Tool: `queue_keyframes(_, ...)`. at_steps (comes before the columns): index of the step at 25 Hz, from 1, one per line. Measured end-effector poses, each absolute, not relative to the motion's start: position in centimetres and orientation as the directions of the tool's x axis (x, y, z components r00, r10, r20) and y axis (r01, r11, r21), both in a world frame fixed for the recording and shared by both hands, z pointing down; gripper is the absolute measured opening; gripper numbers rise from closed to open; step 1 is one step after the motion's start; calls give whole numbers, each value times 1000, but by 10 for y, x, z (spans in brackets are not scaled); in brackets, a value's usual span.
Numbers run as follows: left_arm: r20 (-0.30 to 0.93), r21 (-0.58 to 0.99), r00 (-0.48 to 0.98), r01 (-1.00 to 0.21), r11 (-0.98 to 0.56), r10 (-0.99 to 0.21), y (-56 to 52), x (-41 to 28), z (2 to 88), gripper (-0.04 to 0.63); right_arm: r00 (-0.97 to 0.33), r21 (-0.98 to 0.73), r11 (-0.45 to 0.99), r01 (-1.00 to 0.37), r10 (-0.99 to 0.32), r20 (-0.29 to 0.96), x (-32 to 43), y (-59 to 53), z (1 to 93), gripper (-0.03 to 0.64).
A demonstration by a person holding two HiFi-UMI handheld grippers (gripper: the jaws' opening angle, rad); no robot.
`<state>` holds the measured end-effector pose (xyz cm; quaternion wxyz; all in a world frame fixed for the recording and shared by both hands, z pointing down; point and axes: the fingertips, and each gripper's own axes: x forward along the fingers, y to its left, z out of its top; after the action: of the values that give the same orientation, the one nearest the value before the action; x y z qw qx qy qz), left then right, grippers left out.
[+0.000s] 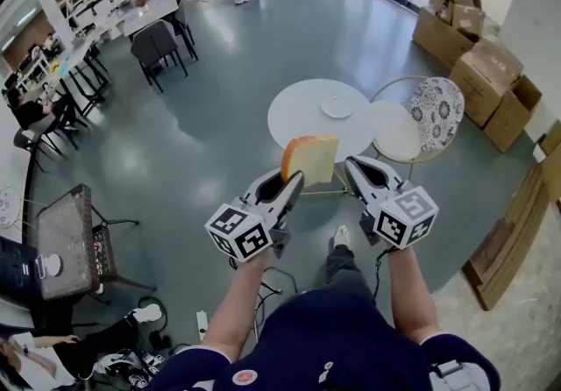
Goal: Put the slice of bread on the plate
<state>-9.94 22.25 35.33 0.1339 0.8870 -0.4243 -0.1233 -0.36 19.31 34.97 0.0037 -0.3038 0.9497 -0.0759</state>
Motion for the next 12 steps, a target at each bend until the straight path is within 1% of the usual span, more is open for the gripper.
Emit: queue_keyframes(12, -63, 364, 618, -717, -595, -784, 115, -94, 371, 95, -814, -178, 798, -576, -579, 38, 2, 87, 362, 5)
